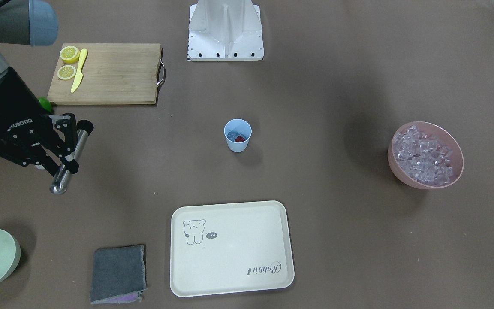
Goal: Mash ice and strawberries in cup
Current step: 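Lift the muddler and carry it with the right gripper above the blue cup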
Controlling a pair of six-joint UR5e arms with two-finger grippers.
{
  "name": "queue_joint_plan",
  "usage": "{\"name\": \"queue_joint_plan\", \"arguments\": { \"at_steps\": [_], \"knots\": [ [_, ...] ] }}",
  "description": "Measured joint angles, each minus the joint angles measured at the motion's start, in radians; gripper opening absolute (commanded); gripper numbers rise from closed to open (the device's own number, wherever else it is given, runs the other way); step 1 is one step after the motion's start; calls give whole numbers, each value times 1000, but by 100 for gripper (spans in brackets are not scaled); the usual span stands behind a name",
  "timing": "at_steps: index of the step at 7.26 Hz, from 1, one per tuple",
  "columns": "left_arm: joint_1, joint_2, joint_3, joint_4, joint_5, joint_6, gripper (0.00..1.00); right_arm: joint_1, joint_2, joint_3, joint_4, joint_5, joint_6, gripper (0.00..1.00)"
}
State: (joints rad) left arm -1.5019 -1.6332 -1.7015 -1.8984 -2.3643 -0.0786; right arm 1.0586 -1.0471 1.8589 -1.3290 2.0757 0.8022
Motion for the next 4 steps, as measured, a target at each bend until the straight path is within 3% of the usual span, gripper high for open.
{"name": "queue_joint_plan", "arguments": {
  "at_steps": [4],
  "knots": [
    [2, 0, 61, 2, 0, -9, 98, -173, -1, 36, 295, -244, 142, 0]
  ]
}}
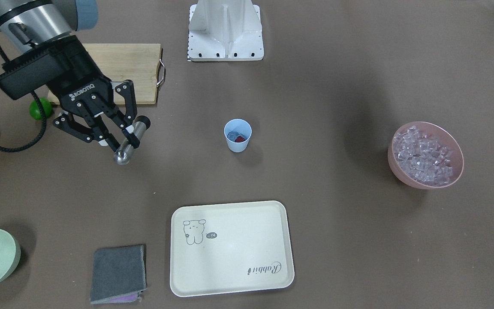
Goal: Mash ice and strawberries in cup
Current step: 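Lift the muddler and carry it with the right gripper above the blue cup, then press the muddler down into the blue cup with the right gripper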
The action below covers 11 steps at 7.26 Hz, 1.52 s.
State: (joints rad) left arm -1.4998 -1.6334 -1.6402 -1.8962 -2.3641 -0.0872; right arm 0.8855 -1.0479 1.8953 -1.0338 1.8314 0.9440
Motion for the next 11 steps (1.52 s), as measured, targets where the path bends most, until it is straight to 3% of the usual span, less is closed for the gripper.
{"name": "queue_joint_plan", "arguments": {
  "at_steps": [1, 4, 8, 11],
  "knots": [
    [1, -4, 13, 1, -1, -5, 98, -50, -3, 7, 62, -73, 23, 0],
    [3, -33, 51, 0, -2, -27, 98, -275, 1, 9, 211, -404, 40, 0],
    [4, -79, 114, -4, -3, -29, 98, -497, 22, -11, 237, -787, 23, 0],
    [4, -77, 117, -8, -4, -29, 98, -599, 34, -48, 236, -1011, -44, 0]
  ]
}}
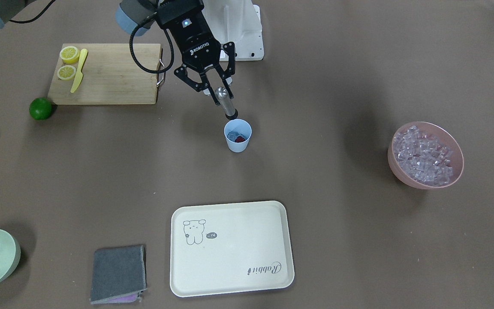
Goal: Mash ice and strawberries in cup
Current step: 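Press the muddler down into the blue cup with the right gripper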
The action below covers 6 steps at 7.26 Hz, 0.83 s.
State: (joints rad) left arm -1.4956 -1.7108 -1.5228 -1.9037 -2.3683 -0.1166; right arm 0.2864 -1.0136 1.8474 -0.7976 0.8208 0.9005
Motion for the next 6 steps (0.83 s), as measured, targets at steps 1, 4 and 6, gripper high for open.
{"name": "queue_joint_plan", "arguments": {
  "at_steps": [1, 4, 6],
  "knots": [
    [0, 2, -2, -2, 0, 0, 98, -20, 0, -12, 0, -46, -12, 0],
    [0, 3, -7, -4, 0, -1, 98, -35, 16, -43, -2, -97, -36, 0],
    [1, 3, -8, -5, 0, -2, 98, -33, 38, -63, -2, -99, -53, 0]
  ]
}}
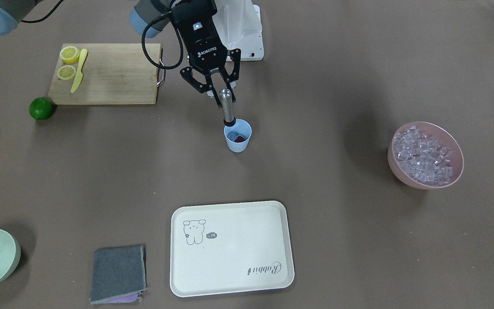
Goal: Mash ice and strawberries in cup
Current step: 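Press the muddler down into the blue cup with the right gripper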
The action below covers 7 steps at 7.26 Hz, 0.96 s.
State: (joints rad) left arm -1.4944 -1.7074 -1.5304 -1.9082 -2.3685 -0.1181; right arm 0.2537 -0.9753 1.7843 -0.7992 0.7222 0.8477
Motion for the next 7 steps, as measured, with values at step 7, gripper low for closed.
{"name": "queue_joint_plan", "arguments": {
  "at_steps": [7],
  "knots": [
    [0, -2, 9, -1, 0, 0, 98, 1, 65, -134, 2, 5, 4, 0]
  ]
}}
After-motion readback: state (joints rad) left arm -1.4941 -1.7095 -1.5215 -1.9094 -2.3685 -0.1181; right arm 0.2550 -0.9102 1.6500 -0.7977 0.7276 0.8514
